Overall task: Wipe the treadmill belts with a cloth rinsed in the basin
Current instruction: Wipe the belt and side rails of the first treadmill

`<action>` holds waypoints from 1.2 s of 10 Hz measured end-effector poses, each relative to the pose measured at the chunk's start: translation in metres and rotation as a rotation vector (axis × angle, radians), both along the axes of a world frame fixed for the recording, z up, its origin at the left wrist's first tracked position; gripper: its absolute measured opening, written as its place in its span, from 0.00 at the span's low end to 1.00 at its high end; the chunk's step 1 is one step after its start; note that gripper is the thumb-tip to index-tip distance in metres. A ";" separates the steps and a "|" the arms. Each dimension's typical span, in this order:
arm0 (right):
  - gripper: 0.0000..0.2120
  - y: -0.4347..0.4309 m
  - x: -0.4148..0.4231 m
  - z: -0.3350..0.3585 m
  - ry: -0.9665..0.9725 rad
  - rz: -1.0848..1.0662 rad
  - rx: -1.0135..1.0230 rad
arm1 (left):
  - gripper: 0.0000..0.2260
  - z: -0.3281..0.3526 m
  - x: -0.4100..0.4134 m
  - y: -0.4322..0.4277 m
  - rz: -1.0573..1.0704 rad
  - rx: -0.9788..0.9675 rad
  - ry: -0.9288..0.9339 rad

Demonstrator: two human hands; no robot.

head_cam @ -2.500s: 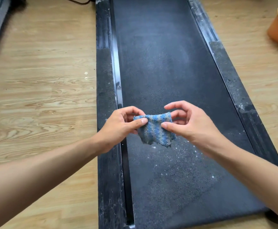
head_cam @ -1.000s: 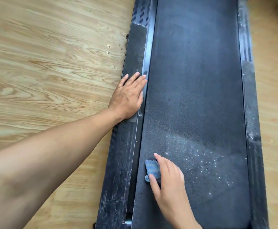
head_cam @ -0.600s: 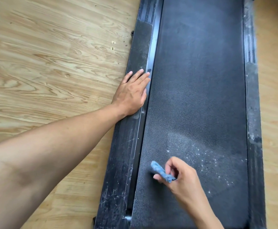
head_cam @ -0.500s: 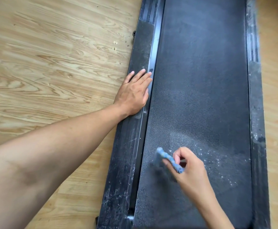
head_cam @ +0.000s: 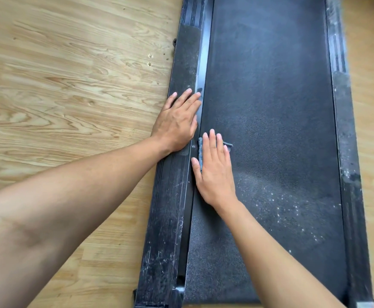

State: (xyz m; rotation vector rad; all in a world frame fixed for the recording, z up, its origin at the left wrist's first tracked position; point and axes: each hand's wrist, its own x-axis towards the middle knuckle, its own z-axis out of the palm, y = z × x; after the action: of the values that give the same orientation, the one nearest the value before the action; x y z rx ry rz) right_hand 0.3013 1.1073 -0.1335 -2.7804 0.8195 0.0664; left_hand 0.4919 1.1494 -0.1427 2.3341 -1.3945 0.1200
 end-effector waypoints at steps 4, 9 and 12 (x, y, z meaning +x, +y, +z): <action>0.35 0.163 -0.191 0.003 0.279 -0.053 0.076 | 0.21 0.001 0.000 -0.001 0.000 0.008 0.026; 0.36 0.013 -0.010 0.011 0.124 -0.064 0.084 | 0.21 0.000 0.004 0.000 -0.022 -0.014 0.114; 0.35 0.120 -0.105 0.006 0.174 -0.117 0.022 | 0.21 -0.001 0.002 -0.001 -0.019 -0.035 0.137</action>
State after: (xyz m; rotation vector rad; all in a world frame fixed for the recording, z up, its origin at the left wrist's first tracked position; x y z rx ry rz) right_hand 0.1966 1.2277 -0.1277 -2.7283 1.0156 0.2980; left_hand 0.4943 1.1488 -0.1437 2.2546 -1.3363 -0.0199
